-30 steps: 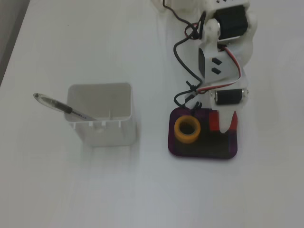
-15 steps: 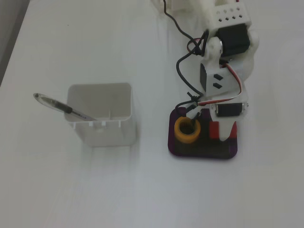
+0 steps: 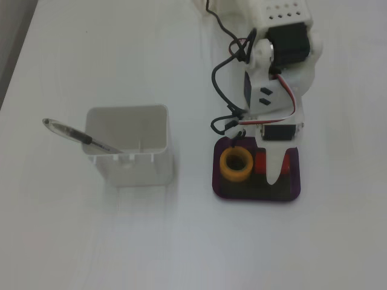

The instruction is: Pick up the red cube and place it in the box.

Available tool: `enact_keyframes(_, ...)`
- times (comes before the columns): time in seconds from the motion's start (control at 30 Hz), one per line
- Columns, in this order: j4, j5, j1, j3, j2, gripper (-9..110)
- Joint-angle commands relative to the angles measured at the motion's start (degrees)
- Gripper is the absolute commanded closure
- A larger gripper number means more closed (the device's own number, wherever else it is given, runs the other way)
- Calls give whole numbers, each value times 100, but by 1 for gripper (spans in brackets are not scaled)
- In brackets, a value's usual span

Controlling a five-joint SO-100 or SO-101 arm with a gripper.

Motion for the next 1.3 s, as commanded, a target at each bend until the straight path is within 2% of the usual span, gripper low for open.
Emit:
enact_keyframes(0.0,694,-18,-70,-1099,193,75)
enact_keyframes(0.17,2039,-211,-79,-3401,193,75)
enact_keyframes(0.27,2382,-439,-62,-4447,202,75)
enact_keyframes(0.4,2399,-475,0,-4377,703,75)
enact_keyframes(0.53,2391,-475,105,-2848,1714,75)
enact_keyframes(0.83,2224,-650,896,2101,4816,75)
enact_keyframes(1.0,1239,-659,1477,4816,6495,75)
enact_keyframes(1.27,-694,-642,1556,8886,9316,75)
